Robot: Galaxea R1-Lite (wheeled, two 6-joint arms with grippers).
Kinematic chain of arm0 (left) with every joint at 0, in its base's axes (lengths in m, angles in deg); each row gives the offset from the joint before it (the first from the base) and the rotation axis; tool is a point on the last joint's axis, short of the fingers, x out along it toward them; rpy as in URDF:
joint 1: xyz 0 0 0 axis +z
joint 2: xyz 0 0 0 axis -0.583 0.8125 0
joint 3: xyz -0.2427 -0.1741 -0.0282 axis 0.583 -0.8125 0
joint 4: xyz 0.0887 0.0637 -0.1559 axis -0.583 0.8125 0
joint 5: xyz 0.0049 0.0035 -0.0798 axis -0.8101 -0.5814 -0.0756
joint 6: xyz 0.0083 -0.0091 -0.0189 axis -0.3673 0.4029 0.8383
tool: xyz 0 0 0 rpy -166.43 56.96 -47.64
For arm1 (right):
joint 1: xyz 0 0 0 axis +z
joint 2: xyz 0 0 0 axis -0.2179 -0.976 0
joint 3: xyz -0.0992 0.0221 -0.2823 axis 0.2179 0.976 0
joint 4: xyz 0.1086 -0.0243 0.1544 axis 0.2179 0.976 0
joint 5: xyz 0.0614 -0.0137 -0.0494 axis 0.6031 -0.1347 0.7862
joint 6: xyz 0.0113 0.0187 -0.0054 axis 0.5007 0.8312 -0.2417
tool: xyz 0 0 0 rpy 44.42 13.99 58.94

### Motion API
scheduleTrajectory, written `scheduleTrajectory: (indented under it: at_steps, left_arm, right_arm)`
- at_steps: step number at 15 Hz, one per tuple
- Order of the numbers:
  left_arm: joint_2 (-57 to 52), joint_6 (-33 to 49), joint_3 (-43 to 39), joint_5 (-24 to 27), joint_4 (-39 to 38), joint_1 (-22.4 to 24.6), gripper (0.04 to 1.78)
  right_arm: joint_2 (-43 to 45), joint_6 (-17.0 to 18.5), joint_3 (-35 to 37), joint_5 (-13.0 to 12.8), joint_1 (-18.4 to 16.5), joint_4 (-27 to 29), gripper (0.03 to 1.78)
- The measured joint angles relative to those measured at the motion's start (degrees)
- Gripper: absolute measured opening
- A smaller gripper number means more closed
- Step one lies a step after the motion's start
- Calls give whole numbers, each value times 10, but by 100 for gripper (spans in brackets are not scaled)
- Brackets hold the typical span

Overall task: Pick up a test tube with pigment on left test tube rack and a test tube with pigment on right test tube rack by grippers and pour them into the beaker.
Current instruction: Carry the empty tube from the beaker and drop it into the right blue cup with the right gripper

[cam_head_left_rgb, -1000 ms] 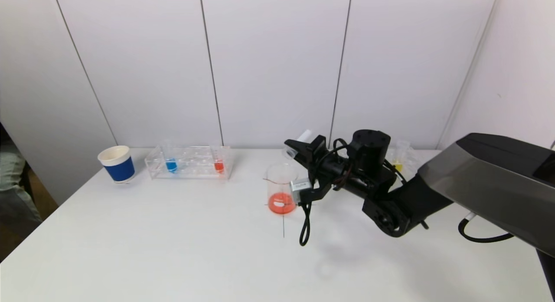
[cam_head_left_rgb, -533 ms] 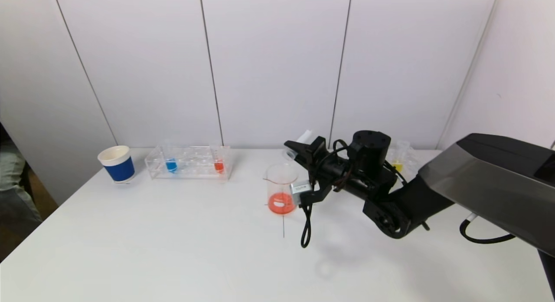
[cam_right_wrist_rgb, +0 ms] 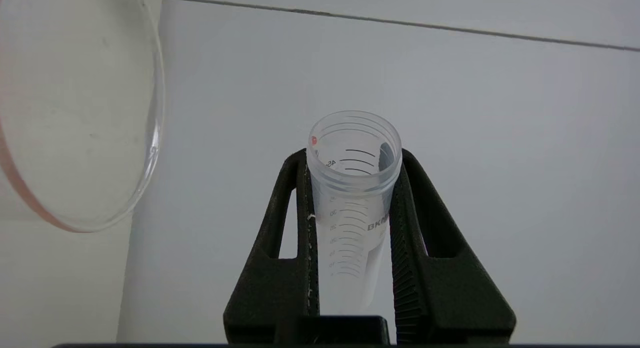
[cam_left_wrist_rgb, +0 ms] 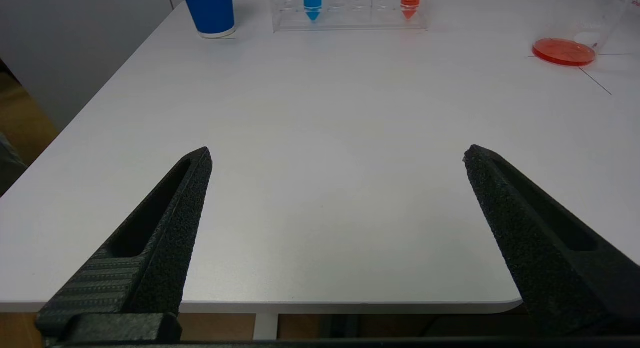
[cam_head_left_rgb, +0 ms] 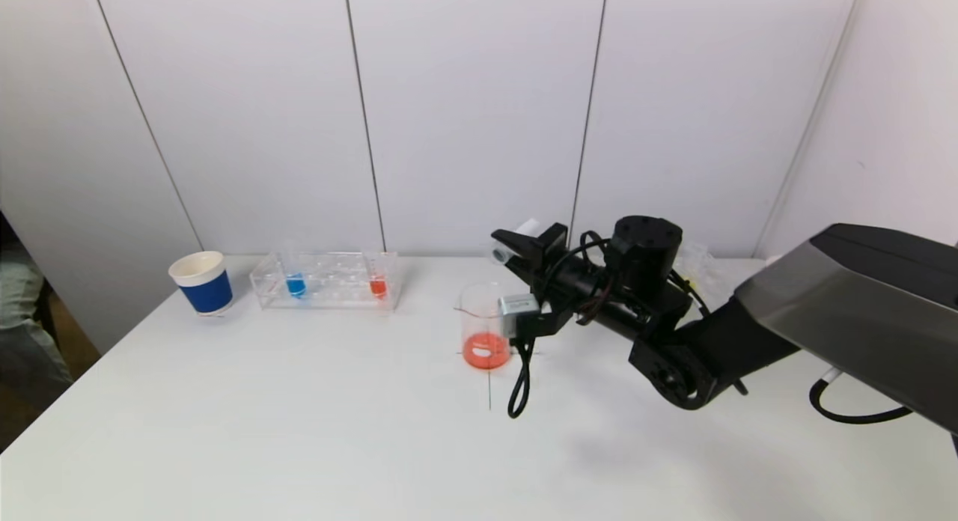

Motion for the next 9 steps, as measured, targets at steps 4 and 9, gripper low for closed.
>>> scheduleTrajectory:
  at_steps: [4,9]
  left_arm:
    - [0,0,0,0,0,0,176]
    - [0,0,0,0,0,0,176]
  right_arm:
    - [20,116,-1,-49,11,0,47]
    - [45,264,-12,-92,20,1,47]
